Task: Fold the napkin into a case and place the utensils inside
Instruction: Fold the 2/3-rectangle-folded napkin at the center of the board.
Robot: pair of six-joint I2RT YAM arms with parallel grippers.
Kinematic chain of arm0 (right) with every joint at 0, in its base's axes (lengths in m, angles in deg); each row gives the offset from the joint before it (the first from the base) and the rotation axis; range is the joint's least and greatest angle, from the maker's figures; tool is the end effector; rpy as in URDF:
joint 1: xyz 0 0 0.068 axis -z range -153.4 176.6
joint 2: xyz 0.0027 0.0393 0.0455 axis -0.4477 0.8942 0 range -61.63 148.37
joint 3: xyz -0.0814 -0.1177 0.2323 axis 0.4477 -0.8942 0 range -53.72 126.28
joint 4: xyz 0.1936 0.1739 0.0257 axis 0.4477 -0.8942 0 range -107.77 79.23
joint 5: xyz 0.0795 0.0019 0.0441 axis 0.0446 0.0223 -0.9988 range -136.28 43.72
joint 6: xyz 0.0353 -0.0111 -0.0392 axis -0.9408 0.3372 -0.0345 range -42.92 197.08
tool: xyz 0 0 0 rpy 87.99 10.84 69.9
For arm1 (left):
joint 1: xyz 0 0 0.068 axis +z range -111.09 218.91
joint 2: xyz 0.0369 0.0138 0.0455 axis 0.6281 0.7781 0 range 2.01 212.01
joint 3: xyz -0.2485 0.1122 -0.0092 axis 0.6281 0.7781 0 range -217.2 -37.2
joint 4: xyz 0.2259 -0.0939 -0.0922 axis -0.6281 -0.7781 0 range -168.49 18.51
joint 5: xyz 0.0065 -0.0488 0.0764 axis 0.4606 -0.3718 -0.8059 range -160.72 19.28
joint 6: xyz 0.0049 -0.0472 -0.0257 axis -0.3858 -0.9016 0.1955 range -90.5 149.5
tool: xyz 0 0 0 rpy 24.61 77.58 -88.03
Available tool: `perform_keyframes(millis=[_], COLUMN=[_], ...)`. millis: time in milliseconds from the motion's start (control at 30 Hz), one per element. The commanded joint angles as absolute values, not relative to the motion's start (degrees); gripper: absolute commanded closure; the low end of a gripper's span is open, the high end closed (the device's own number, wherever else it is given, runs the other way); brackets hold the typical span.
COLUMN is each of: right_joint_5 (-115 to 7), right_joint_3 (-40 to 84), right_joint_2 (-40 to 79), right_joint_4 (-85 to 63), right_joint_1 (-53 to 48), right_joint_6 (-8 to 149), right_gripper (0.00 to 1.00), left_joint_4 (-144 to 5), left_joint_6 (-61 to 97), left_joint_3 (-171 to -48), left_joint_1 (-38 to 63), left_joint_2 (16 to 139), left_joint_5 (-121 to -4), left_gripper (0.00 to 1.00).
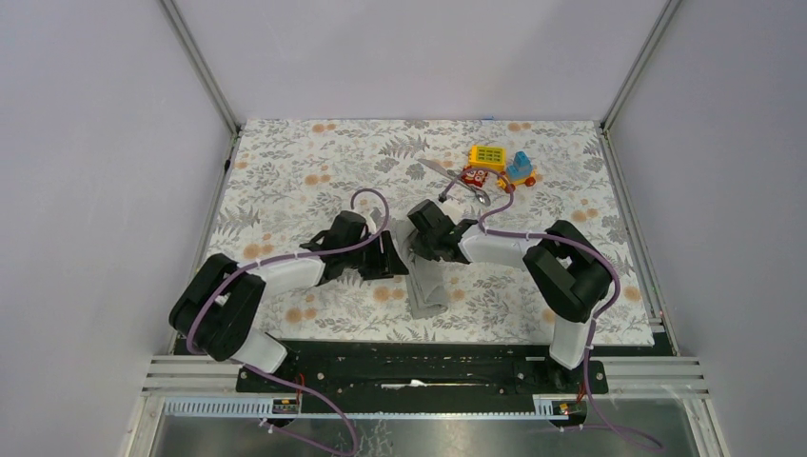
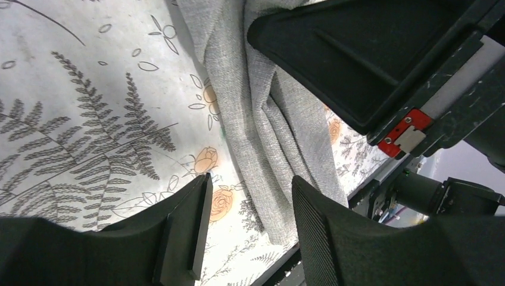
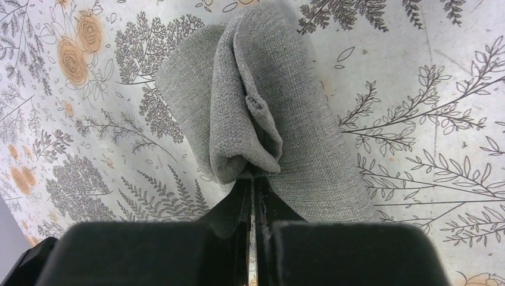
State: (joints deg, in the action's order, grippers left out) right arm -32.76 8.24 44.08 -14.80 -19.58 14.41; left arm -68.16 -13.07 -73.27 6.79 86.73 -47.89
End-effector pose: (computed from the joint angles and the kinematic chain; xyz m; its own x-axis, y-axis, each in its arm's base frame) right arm 0.2711 0.2706 0.1611 -0.7619 0.4536 -0.4623 0.1836 0.8358 0.5175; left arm 0.2279 -0.1593 0.1560 -0.9313 -0.1514 -0.3313 0.1237 0.7239 -0.6787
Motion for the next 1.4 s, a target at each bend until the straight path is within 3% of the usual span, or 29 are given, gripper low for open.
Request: perform_keyframes(millis=[0, 67, 100, 333, 433, 633, 767, 900, 1100, 1167, 1367], right_joint_5=[-30.2, -30.4, -30.3, -30.7, -30.8, -31.0, -31.6, -32.4, -40.2, -44.1, -57.7], right_joint_3=[8.0, 7.9, 7.7, 7.7, 7.6, 7.1, 6.7, 6.7, 7.6, 7.4, 7.6], right_joint_2=[42.4, 41.9, 41.5, 41.5, 41.5, 40.4, 39.2, 36.9, 31.9, 30.8, 34.5], right_joint_4=[-13.0, -12.7, -12.6, -12.2, -12.0, -12.0, -11.4, -11.4, -12.4, -13.4, -12.8], right_joint_1=[-20.7, -20.8, -20.9, -21.2, -21.4, -21.3, -21.4, -21.3, -19.7, -18.0, -10.7], right_joint_6=[13.6, 13.4, 13.2, 12.8, 12.8, 13.3, 13.7, 17.1, 34.2, 38.1, 41.7], right_gripper=[1.0, 1.0, 1.0, 1.0, 1.0, 1.0, 1.0, 0.75, 0.37, 0.32, 0.35], left_joint_4=[-65.3, -64.8, -64.1, -59.6, -61.9, -64.5, -64.3, -64.0, -62.9, -62.8, -62.7], left_joint_6=[-13.4, -13.6, -13.9, -16.7, -17.6, -18.9, -19.3, -19.3, -18.8, -18.8, -18.8], left_joint_3=[-76.4, -77.0, -77.0, -77.0, -77.7, -75.1, -73.4, -71.8, -70.3, -70.1, -70.0], left_joint_1=[6.8, 6.5, 6.3, 4.5, 3.4, 2.8, 2.8, 2.8, 2.8, 2.8, 2.8], left_joint_2=[88.6, 90.3, 91.1, 96.2, 97.6, 98.1, 98.8, 98.5, 98.4, 98.1, 97.5], left_joint_5=[-45.2, -46.1, -46.8, -51.1, -56.7, -64.5, -64.9, -65.1, -63.3, -62.9, -62.4], left_gripper=[0.42, 0.4, 0.26, 0.25, 0.3, 0.55, 0.6, 0.65, 0.7, 0.7, 0.71])
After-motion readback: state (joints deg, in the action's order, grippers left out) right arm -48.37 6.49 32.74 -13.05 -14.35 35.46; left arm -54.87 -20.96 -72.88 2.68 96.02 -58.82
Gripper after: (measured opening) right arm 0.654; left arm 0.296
